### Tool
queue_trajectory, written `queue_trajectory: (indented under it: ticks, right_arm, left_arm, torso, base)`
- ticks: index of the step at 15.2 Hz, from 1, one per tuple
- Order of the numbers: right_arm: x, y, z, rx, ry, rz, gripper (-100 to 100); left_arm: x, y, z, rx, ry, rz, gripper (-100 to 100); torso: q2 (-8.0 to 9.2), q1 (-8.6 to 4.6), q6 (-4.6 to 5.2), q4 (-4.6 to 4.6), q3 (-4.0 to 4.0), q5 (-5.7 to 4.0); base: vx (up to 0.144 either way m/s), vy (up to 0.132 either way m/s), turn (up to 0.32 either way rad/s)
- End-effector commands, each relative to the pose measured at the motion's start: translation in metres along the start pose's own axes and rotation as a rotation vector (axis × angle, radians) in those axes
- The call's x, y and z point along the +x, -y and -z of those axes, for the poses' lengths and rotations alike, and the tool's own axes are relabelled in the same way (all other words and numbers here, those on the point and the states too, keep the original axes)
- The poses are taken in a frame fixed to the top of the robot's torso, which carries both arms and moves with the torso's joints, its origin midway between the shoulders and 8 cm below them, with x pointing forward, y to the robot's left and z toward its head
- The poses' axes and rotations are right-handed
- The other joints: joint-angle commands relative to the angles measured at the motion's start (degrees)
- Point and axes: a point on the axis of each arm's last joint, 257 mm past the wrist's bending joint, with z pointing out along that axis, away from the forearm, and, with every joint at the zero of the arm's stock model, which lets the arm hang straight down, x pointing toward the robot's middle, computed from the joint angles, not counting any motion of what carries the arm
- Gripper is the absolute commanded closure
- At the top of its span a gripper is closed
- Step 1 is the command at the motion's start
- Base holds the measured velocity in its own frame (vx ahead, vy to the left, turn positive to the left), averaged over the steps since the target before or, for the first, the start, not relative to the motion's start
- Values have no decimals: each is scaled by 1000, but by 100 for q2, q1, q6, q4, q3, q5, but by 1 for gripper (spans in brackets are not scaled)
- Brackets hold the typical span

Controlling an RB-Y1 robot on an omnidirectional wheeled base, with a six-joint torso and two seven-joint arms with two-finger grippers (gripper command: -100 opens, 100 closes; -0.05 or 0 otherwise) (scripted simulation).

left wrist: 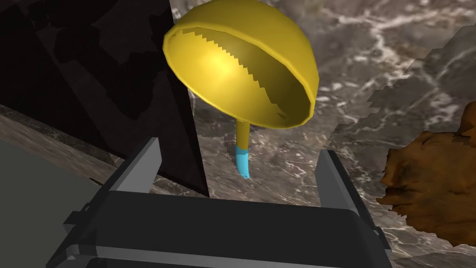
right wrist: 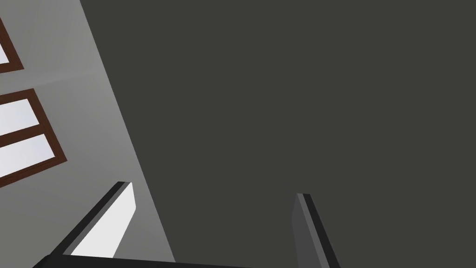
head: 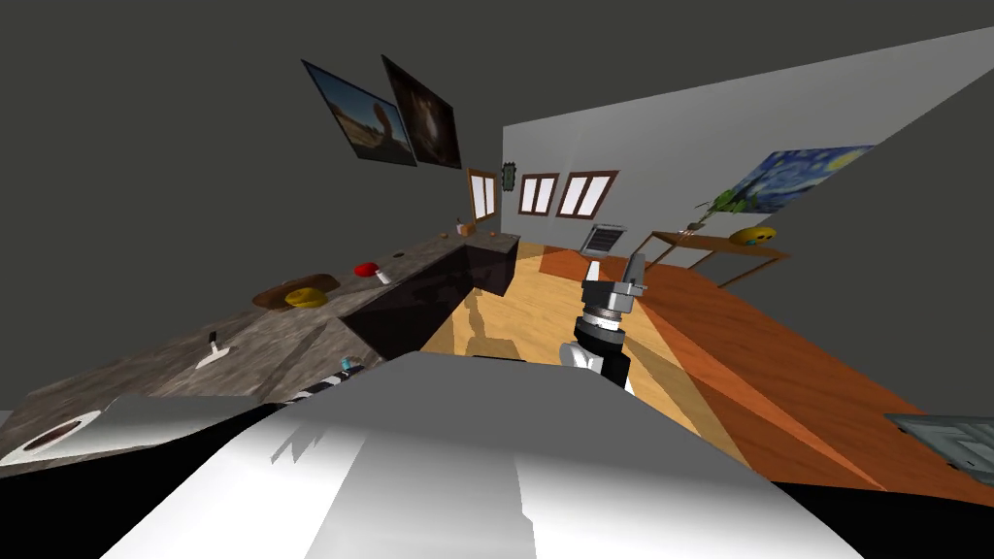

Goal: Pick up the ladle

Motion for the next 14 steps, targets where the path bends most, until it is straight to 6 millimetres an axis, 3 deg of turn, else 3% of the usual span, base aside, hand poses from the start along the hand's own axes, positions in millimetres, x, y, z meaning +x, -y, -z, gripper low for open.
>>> queue_trajectory:
  ticks: [1, 6, 7, 13, 14]
  right_arm:
    - [0, 0, 0, 0, 0, 0, 0]
    - [0, 0, 0, 0, 0, 0, 0]
    - [0, 0, 0, 0, 0, 0, 0]
    - [0, 0, 0, 0, 0, 0, 0]
    - [0, 0, 0, 0, 0, 0, 0]
  left_arm:
    - [0, -20, 4, -69, -8, -11, -100]
    - [1, -47, 14, -165, -23, -27, -100]
    - [0, -39, 11, -135, -19, -23, -100]
    - [0, -60, -7, -144, -12, 0, -100]
    - [0, -56, -3, -144, -13, -4, -100]
  torso:
    - [0, 0, 0, 0, 0, 0]
    - [4, -1, 0, 1, 2, -1]
    - [3, 0, 1, 1, 2, 0]
    - [21, -9, -3, 6, 13, -1]
    - [22, -10, -3, 6, 13, -1]
  base:
    - [48, 14, -204]
    - [39, 15, -154]
    - [25, 16, -78]
    - [5, -3, -51]
    - [1, -3, -22]
